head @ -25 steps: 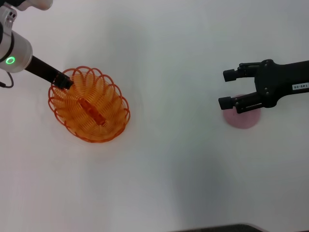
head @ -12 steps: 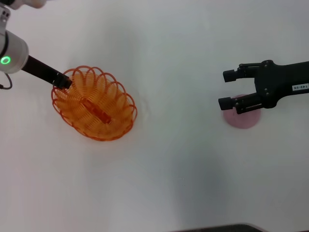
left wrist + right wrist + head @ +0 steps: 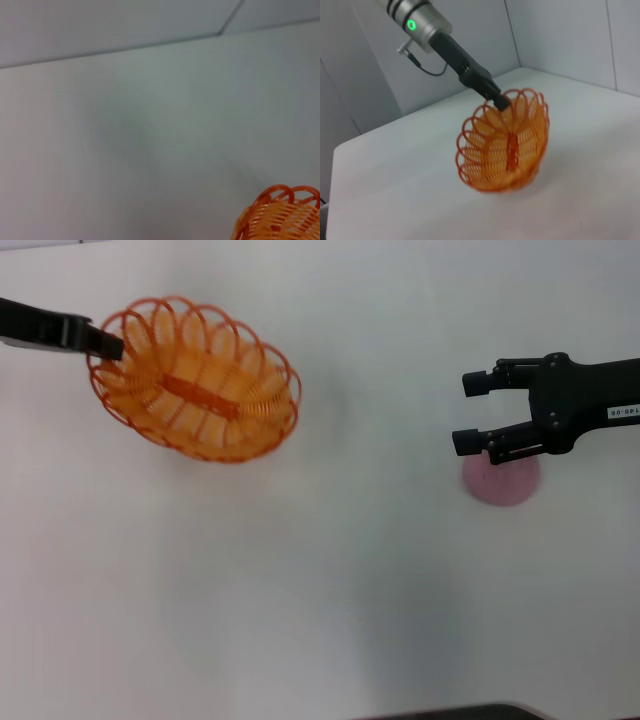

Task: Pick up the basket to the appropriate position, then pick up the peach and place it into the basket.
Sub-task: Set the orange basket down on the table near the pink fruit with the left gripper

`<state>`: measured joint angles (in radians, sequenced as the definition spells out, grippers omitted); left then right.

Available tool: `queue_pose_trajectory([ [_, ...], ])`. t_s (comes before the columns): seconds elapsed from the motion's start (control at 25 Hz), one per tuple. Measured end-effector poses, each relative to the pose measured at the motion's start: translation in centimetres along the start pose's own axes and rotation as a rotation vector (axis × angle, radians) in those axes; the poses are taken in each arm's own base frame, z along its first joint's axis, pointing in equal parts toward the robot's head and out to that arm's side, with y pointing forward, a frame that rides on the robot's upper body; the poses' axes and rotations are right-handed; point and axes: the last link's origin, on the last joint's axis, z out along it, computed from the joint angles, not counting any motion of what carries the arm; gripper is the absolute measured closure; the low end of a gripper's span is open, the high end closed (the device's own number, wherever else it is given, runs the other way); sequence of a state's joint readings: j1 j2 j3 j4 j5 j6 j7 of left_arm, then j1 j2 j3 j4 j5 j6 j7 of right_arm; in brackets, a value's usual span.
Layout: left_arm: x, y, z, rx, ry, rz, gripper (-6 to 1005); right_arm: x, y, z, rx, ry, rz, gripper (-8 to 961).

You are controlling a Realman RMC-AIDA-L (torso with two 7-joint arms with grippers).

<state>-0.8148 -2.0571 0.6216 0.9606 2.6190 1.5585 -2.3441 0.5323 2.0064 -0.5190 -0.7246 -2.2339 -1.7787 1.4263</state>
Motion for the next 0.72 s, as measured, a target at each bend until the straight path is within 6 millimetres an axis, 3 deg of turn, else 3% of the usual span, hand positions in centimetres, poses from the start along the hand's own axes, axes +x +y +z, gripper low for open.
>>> queue_pose_trajectory([
  [0.24,-0.2,-0.5,-1.4,0.015,0.013,-0.053,939,-0.1,-0.1,0.1,-0.002,-0.002,-0.016,11],
  [0.56,-1.5,-0.9,-0.9,0.023,0.021,-0.162,940,-0.5,-0.3,0.1,0.013,-0.015,-0.045,12],
  [0.72,-2.2,-1.2,-0.5,0.067,0.066,-0.304,942,-0.4,-0.6,0.0,0.039,-0.017,-0.069,12],
])
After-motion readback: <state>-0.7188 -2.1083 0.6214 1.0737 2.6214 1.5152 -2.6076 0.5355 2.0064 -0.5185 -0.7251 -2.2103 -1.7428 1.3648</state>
